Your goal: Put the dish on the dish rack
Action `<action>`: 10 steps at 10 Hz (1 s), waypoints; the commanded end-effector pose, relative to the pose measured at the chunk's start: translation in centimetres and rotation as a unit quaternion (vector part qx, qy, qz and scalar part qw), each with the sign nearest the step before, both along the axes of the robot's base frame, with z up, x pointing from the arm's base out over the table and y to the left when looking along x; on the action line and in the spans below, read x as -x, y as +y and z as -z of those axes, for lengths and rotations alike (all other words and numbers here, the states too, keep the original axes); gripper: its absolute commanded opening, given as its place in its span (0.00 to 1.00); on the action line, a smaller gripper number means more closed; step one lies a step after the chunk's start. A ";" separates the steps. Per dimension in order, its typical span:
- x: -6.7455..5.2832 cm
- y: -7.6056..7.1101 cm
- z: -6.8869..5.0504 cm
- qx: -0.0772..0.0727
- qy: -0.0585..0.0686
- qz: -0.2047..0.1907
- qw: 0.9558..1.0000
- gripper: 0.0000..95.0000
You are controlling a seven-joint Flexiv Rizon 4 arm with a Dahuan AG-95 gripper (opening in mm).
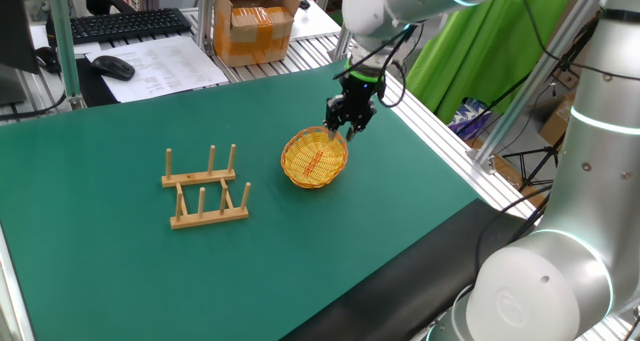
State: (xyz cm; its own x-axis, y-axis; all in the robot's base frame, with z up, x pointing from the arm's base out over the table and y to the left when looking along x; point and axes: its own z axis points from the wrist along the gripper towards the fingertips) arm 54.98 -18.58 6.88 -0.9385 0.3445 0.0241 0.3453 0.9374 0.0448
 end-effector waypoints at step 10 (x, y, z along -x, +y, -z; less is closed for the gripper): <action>0.1 -2.1 3.8 -0.018 -0.042 -0.013 0.999 0.60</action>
State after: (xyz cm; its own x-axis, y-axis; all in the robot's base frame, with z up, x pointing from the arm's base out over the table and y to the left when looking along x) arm 54.83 -20.72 3.00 -0.9465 0.3190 -0.0482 0.3127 0.9438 0.1068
